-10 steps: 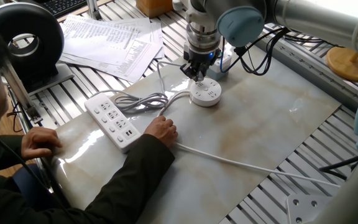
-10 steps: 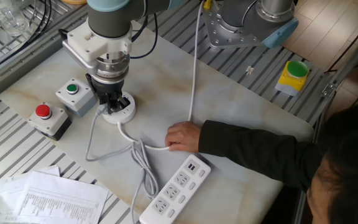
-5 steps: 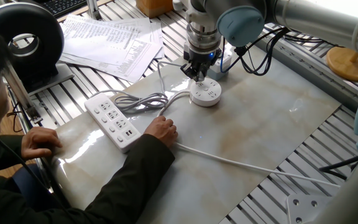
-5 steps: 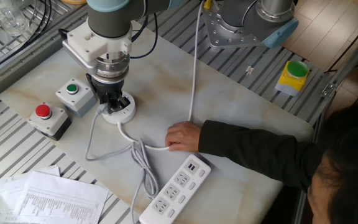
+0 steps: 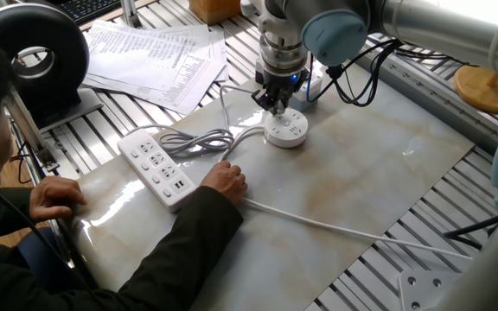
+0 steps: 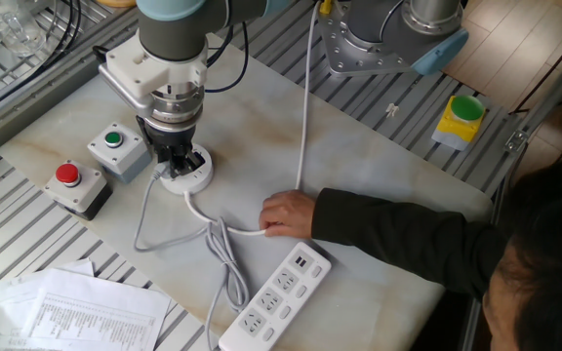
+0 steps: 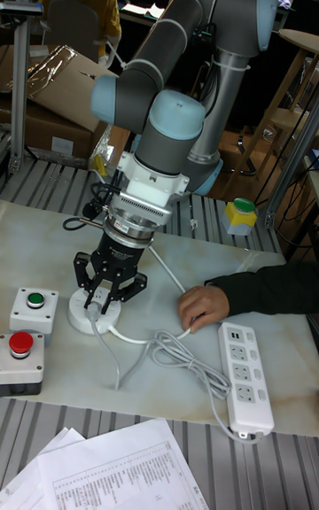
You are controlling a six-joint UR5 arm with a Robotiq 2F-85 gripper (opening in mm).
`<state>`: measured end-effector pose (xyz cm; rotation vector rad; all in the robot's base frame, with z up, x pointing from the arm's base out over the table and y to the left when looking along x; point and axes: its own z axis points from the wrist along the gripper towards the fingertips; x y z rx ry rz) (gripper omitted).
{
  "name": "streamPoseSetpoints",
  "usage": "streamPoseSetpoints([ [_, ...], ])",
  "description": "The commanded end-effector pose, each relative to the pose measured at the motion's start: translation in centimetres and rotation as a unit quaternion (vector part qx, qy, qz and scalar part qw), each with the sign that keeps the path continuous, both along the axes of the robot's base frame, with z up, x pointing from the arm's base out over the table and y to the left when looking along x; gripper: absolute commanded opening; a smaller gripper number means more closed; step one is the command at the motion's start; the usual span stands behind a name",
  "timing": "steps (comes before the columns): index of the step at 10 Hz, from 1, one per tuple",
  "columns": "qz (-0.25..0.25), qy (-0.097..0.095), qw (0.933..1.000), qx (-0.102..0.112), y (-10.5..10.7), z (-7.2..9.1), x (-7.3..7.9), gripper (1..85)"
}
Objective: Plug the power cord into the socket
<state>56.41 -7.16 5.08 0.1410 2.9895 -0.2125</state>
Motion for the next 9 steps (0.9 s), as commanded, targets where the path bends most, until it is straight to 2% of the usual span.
streamPoseSetpoints([
  [1,-0.004,-0.002,1.0000,0.006,0.12,-0.09,0.16,1.0],
  [9,-0.004,-0.003,1.0000,0.006,0.23,-0.40,0.29,1.0],
])
